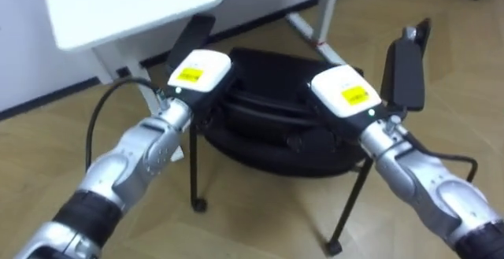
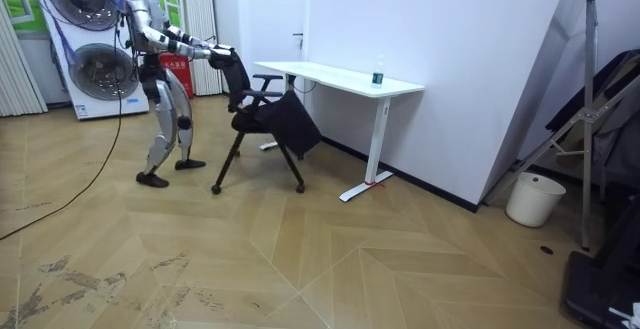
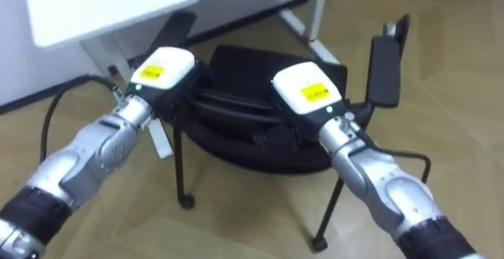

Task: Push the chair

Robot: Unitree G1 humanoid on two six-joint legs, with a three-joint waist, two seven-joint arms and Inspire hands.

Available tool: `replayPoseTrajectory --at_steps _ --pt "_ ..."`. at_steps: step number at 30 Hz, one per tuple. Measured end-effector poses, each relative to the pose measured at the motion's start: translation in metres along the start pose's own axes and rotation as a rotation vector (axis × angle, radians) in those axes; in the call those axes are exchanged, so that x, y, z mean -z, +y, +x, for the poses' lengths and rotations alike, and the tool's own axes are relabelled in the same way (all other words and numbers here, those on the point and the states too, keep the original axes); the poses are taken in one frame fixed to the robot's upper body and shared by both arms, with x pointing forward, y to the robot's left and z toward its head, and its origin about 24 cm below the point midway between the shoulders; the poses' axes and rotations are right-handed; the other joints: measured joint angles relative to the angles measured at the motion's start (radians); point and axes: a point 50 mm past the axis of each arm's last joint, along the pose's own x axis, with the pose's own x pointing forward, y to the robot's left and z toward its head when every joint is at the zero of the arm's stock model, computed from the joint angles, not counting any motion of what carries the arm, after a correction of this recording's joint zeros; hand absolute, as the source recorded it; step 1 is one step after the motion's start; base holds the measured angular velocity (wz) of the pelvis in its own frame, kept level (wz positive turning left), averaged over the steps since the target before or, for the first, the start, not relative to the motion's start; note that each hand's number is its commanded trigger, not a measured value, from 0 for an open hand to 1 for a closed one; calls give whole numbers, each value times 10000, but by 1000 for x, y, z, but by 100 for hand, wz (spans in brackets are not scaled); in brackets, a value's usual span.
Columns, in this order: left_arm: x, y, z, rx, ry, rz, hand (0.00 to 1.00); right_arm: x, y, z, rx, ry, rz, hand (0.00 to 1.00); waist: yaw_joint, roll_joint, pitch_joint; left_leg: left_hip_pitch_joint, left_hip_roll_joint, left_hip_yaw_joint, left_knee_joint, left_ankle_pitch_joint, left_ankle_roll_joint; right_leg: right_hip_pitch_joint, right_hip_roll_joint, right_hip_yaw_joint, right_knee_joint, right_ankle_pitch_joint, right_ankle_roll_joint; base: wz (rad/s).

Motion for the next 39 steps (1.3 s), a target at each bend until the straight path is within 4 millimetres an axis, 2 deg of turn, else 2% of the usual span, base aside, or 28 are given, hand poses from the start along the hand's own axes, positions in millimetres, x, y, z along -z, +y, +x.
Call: replayPoseTrajectory --at_steps 1,3,5,6,7,8,9,10,11,12,13,14,15,16,18,19,21,23,26,35,39 --pt "0 0 0 -7 29 -13 100 0 0 0 5 -19 6 100 114 -13 3 51 -66 118 233 -218 85 -188 -143 315 748 156 137 62" --pt "2 -4 -1 81 109 -62 100 -2 3 1 -104 -66 25 100 384 -9 9 211 -106 18 655 -481 163 -301 -200 690 1494 514 2 38" --pt "4 -8 -3 243 213 -79 100 -2 8 2 -289 -6 83 100 522 72 7 343 -120 -432 927 -597 209 -272 92 1102 1892 1224 -25 51" --pt "6 -10 -4 287 269 -56 100 -3 12 4 -379 75 273 100 570 162 38 519 -90 -908 834 -643 171 -406 415 1462 2210 1977 66 52" --pt "8 -8 -4 165 297 22 100 -5 12 7 -357 41 318 100 838 272 33 647 -4 -1470 626 -827 -22 -880 690 1965 2547 1985 133 30" --pt "11 -6 -5 56 348 68 100 -5 11 11 -306 -8 277 100 998 276 41 639 -2 -1626 609 -926 -143 -1203 712 2171 2734 1674 200 0" --pt "17 -3 -7 -146 554 34 100 -10 6 21 -207 -225 157 100 1173 379 116 636 -36 -1958 605 -968 -210 -1704 766 2408 2747 1055 141 10" --pt "22 -3 -7 -167 748 10 100 -13 4 28 -230 -316 26 100 1221 470 117 653 -114 -2339 480 -943 -271 -2185 755 2545 2512 677 55 33" --pt "24 -3 -7 -174 851 7 100 -15 4 31 -208 -377 -4 100 1243 483 117 662 -125 -2464 430 -926 -316 -2417 759 2605 2281 578 72 65" --pt "28 0 -6 -340 1007 -35 100 -19 0 34 -94 -577 -146 100 1245 420 110 676 -132 -2763 429 -963 -446 -2754 762 2705 1399 530 104 60" --pt "30 1 -7 -323 1038 35 100 -23 3 36 -175 -617 -28 100 1222 275 151 775 -108 -2937 463 -1065 -625 -2972 791 2787 150 611 122 50" --pt "31 1 -8 -311 1043 86 100 -25 5 37 -201 -617 61 100 1208 209 171 786 -109 -2954 489 -1103 -688 -3027 793 2849 -285 699 127 49" --pt "34 3 -11 -299 1031 262 100 -29 9 35 9 -642 211 100 1085 12 124 497 -115 -3116 1051 -1408 -925 -3134 782 2812 -862 1750 -31 50" --pt "32 5 -9 -372 1027 253 100 -29 6 36 70 -669 101 100 1071 216 59 250 272 -2816 1473 -1579 -906 -3005 883 2180 -992 1685 -274 56" --pt "29 4 -7 -352 905 385 100 -25 7 34 42 -525 198 100 966 301 87 341 612 -2274 1289 -1515 -885 -2702 1133 1790 -1441 1831 -465 29" --pt "28 0 -10 -340 957 341 100 -23 8 34 -126 -467 185 100 1019 322 90 521 722 -2204 939 -1419 -1023 -2497 1333 1714 -1660 1918 -575 10" --pt "27 -2 -12 -328 974 337 100 -24 9 32 -175 -516 166 100 981 375 59 714 759 -2215 585 -1336 -1092 -2349 1422 1703 -1863 1920 -584 6" --pt "25 -2 -12 -399 926 323 100 -25 7 31 -114 -596 134 100 932 372 60 774 759 -2241 309 -1197 -1122 -2321 1441 1709 -1941 1923 -608 15" --pt "24 -6 -16 -350 1041 224 100 -24 9 29 -290 -573 92 100 725 412 43 1088 774 -2252 -35 -1100 -1166 -1987 1454 1576 -2202 1943 -641 13" --pt "20 -10 -16 -283 1032 90 100 -20 11 23 -376 -445 78 100 639 333 -4 1578 821 -2196 -588 -960 -1209 -1702 1484 1533 -2425 1781 -632 4" --pt "17 -14 -16 -119 999 163 100 -19 17 18 -485 -308 212 100 642 242 -12 1664 1108 -1257 -265 -983 -1225 -1483 1508 1459 -2388 1633 -683 6"
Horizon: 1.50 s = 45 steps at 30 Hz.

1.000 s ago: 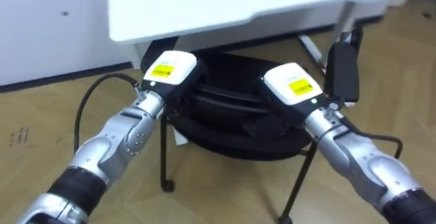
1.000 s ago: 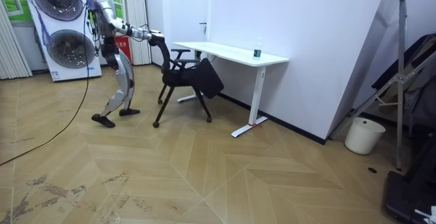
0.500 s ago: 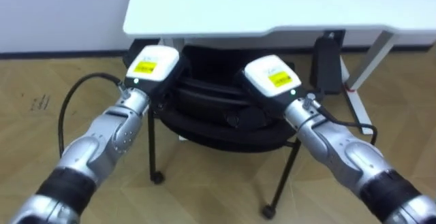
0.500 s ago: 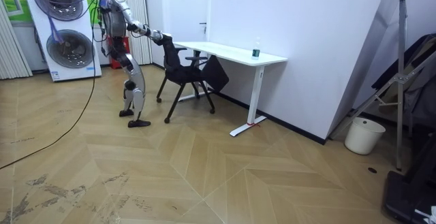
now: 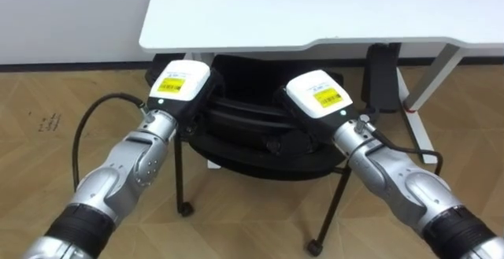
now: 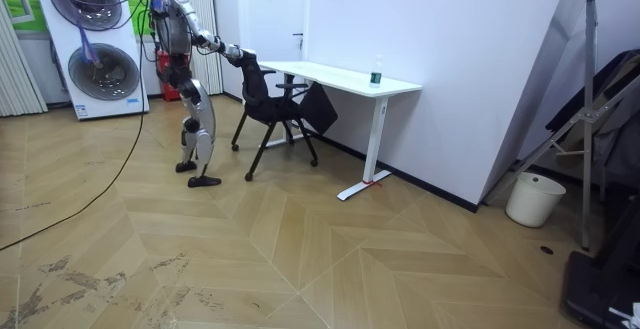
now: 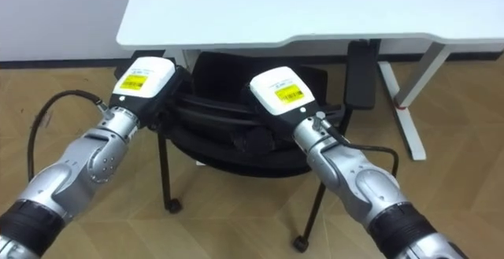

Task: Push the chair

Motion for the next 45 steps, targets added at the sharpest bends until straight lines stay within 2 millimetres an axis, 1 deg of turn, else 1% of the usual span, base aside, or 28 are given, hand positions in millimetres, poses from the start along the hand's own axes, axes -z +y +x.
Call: replayPoseTrajectory --at_steps 1,2,3,4,7,8,9,13,18,21,26,27,28,29,30,31,32,33,34,37,42,45 --pt "-1 -3 -1 86 12 7 100 0 3 -2 -62 34 19 100 54 -4 -2 114 56 183 4 -1 1 111 29 10 -40 -42 1 0" --pt "-1 -5 -2 128 40 -9 100 -1 5 -3 -110 41 35 100 58 3 -1 195 81 261 1 -1 1 199 46 1 -91 -49 -1 -4" --pt "-1 -9 -5 233 60 -32 100 -2 9 -6 -218 62 113 100 97 12 -13 361 163 465 1 -3 -1 370 108 16 -191 -69 -9 -10" --pt "-1 -11 -8 271 79 -33 100 -3 11 -7 -271 44 155 100 161 -16 -29 461 194 589 0 -3 -2 419 133 85 -186 -110 -29 -11" --pt "-1 -14 -10 295 140 -122 100 -5 12 -7 -310 22 203 100 197 14 -30 633 246 741 -66 -2 -2 502 173 140 -175 -155 -83 -9" --pt "0 -15 -11 283 167 -140 100 -5 13 -7 -324 16 191 100 259 14 -31 681 264 823 -92 -2 -2 505 190 199 -175 -154 -87 -26" --pt "0 -16 -13 270 219 -189 100 -6 13 -7 -359 -6 182 100 370 25 -38 821 303 970 -205 -2 -3 508 250 360 -187 -141 -109 -28" --pt "2 -17 -18 216 413 -241 100 -9 12 -5 -428 -130 37 100 369 103 -92 960 346 1000 -465 4 -13 535 352 410 -340 -45 -165 -12" --pt "4 -24 -25 242 524 -346 100 -11 16 -6 -615 -164 50 100 396 139 -113 1333 311 1178 -782 24 -48 671 381 650 -363 -32 -156 -12" --pt "3 -28 -28 348 535 -407 100 -12 20 -9 -738 -184 126 100 366 150 -125 1594 267 1175 -973 24 -48 900 379 692 -478 -28 -102 -1" --pt "1 -29 -28 346 482 -466 100 -10 20 -12 -711 -139 84 100 354 158 -140 1688 143 1165 -1173 31 -53 869 304 770 -498 21 -3 -3" --pt "1 -29 -29 351 475 -454 89 -10 20 -13 -716 -144 81 100 362 148 -146 1732 122 1165 -1240 33 -49 865 301 813 -507 30 13 -7" --pt "1 -30 -30 355 473 -451 82 -11 20 -13 -728 -156 84 100 362 143 -149 1751 108 1165 -1255 33 -49 866 297 836 -512 37 25 -7" --pt "1 -30 -30 354 470 -447 56 -11 20 -13 -729 -161 83 84 363 142 -150 1756 102 1161 -1261 32 -49 866 295 847 -516 40 30 -5" --pt "1 -30 -30 351 463 -436 14 -11 20 -13 -728 -166 67 60 362 141 -151 1765 95 1149 -1271 32 -48 869 294 865 -525 44 37 0" --pt "0 -30 -31 348 456 -436 0 -11 20 -13 -721 -157 75 14 362 140 -152 1767 92 1143 -1271 32 -48 875 294 868 -531 46 40 0" --pt "0 -30 -31 344 453 -437 0 -11 20 -14 -711 -145 81 0 363 139 -152 1767 92 1141 -1271 32 -48 876 294 872 -532 47 41 0" --pt "0 -30 -31 344 455 -442 0 -11 20 -14 -689 -109 94 0 361 140 -153 1771 90 1137 -1278 32 -48 882 294 873 -539 50 43 0" --pt "0 -30 -31 356 478 -454 0 -12 21 -15 -683 -44 119 0 362 137 -172 1780 87 1135 -1294 33 -48 886 296 878 -548 51 46 0" --pt "0 -31 -31 475 756 -719 0 -10 21 -16 -644 278 512 0 312 131 -254 1830 80 1134 -1307 33 -47 944 305 900 -604 87 70 -2" --pt "1 -32 -30 566 1123 -863 0 -6 22 -18 -499 887 1668 0 210 106 -252 1986 27 1068 -1462 60 1 1015 334 1017 -742 219 121 -9" --pt "2 -31 -29 554 1188 -876 0 -3 21 -19 -478 1044 1846 0 204 98 -249 2000 9 1071 -1568 84 46 1005 376 1109 -881 358 148 -9"
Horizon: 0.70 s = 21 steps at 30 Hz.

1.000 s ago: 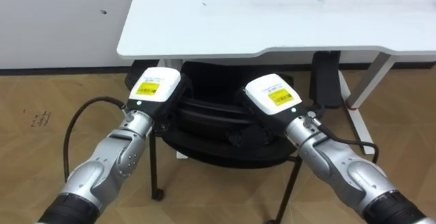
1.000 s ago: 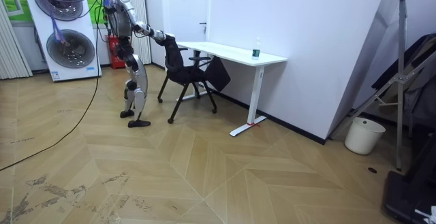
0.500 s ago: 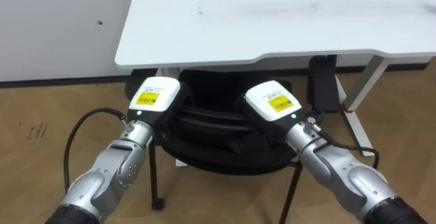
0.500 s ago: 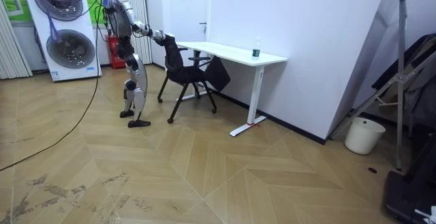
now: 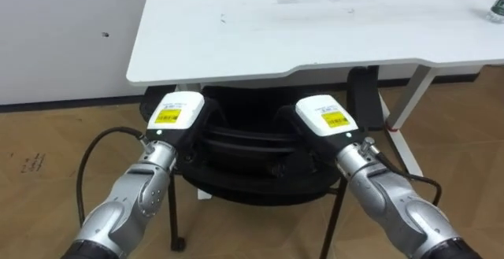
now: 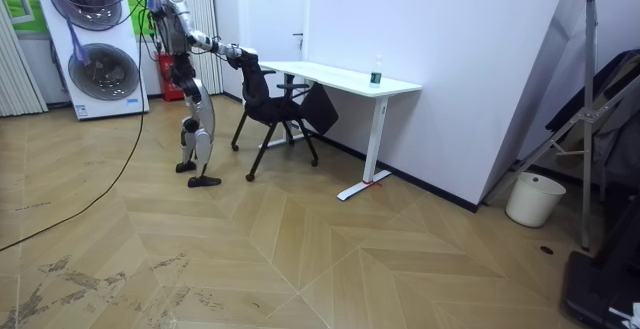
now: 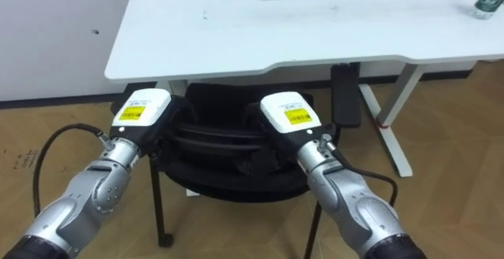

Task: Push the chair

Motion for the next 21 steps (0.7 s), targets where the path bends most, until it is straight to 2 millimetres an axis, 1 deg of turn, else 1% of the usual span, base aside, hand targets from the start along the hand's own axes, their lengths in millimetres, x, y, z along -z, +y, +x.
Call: replayPoseTrajectory --at_steps 3,12,21 --pt "-1 1 0 -49 -9 -3 0 3 3 -3 -100 245 171 0 -5 -9 4 7 -6 9 -185 32 47 35 29 16 -158 111 15 -1" --pt "-2 3 0 -211 -58 -9 0 2 2 -7 31 240 316 0 -8 -19 11 211 -9 10 -383 50 55 196 79 30 -412 135 46 0" --pt "-8 7 -2 -927 -194 -231 0 3 -1 -10 800 368 783 0 14 8 18 179 4 51 -581 68 85 400 195 116 -1053 487 151 -3"
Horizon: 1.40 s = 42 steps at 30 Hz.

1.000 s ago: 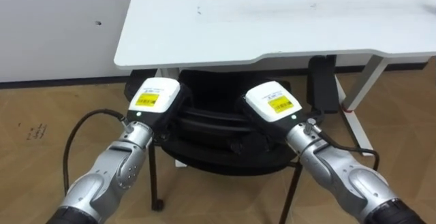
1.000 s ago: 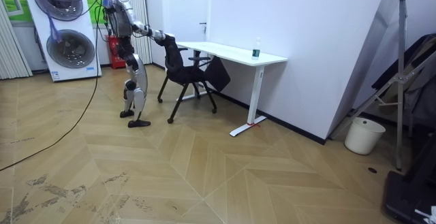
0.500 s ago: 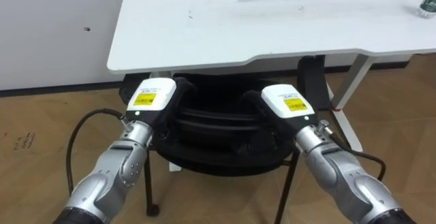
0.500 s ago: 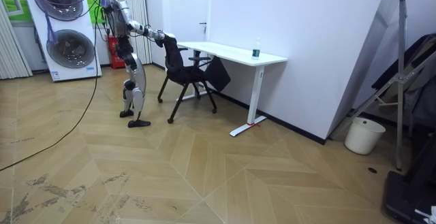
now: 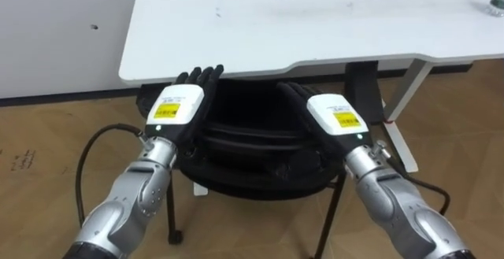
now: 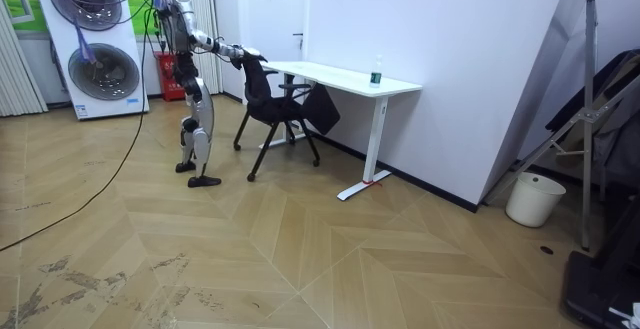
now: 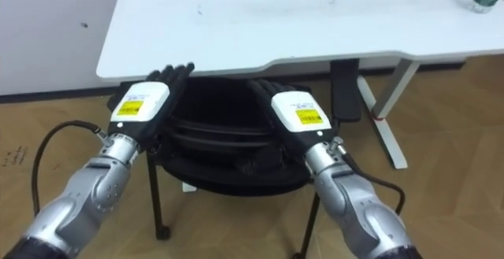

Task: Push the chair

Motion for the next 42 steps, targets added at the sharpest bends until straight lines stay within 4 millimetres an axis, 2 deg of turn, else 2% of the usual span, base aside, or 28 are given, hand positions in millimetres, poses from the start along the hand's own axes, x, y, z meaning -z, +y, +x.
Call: replayPoseTrajectory --at_steps 4,8,11,16,20,23,24,26,28,29,31,32,34,36,37,39,42 --pt "2 -9 -3 -321 51 -384 0 4 8 -1 361 227 343 0 -47 52 35 360 -3 -14 -125 1 2 449 39 20 -351 121 43 -2" --pt "4 -6 -3 -536 80 -471 0 6 3 -1 611 337 569 0 -99 55 36 305 -14 -22 -171 1 3 303 51 95 -330 120 45 -3" --pt "8 -2 -3 -732 257 -493 0 13 -4 -1 792 584 481 0 -103 51 30 236 -6 -46 -174 1 3 156 94 233 -283 142 31 -13" --pt "15 5 -3 -1288 553 -580 0 22 -12 -3 1156 930 646 0 -327 29 19 194 16 -34 -144 3 6 112 114 261 -261 212 5 -3" --pt "27 22 -3 -2390 1016 -700 0 33 -23 -5 1551 1268 551 0 -276 2 8 133 15 67 -144 9 15 -75 120 378 -128 215 2 -10" --pt "41 34 -6 -3258 1609 -733 0 50 -45 -11 2421 1563 274 0 -355 -26 11 136 12 60 -126 10 17 -91 123 434 -95 218 -2 -4" --pt "46 38 -8 -3489 1796 -738 0 59 -59 -15 3084 1735 143 0 -427 -50 17 121 13 66 -124 11 19 -95 124 434 -93 219 -4 0" --pt "53 44 -10 -3833 2030 -768 0 69 -86 -23 4900 2178 281 0 -438 -71 12 87 24 103 -114 13 22 -150 150 516 -97 222 -9 -8" --pt "62 54 -13 -4365 2189 -600 0 81 -132 -44 8004 2646 422 0 -465 -67 11 12 33 46 -106 13 21 -236 191 563 -142 245 -26 -9" --pt "64 58 -14 -4536 2179 -518 0 84 -143 -50 8676 2734 395 0 -449 -70 9 10 41 42 -107 13 21 -242 204 574 -157 249 -32 -4" --pt "74 84 -22 -6240 2255 -101 0 98 -173 -72 10702 3154 421 0 -426 -98 -9 21 75 41 -107 11 18 -226 252 589 -227 293 -58 -8" --pt "77 95 -25 -6974 2335 -8 0 101 -177 -77 11099 3274 509 0 -431 -116 -22 21 85 44 -109 11 18 -222 265 594 -245 296 -62 -6" --pt "88 135 -43 -9718 2572 77 0 109 -182 -93 12177 3822 829 0 -472 -123 -46 145 133 68 -140 9 15 -95 314 591 -340 319 -94 -10" --pt "95 152 -54 -11079 2896 79 0 115 -181 -102 12563 4243 1096 0 -532 -48 -112 290 138 69 -216 9 15 -1 324 606 -350 313 -87 -8" --pt "99 156 -61 -11539 3191 172 0 118 -181 -106 12837 4530 1374 0 -542 25 -158 398 132 70 -329 10 14 36 341 666 -347 301 -74 -8" --pt "103 157 -69 -11799 3548 360 0 124 -180 -113 13217 5031 1957 0 -563 58 -168 523 121 82 -390 10 14 98 346 729 -323 282 -60 -6" --pt "114 146 -82 -11551 4392 94 0 132 -178 -123 13693 5664 2562 0 -652 38 -157 610 102 77 -394 9 14 186 335 759 -318 270 -45 0"
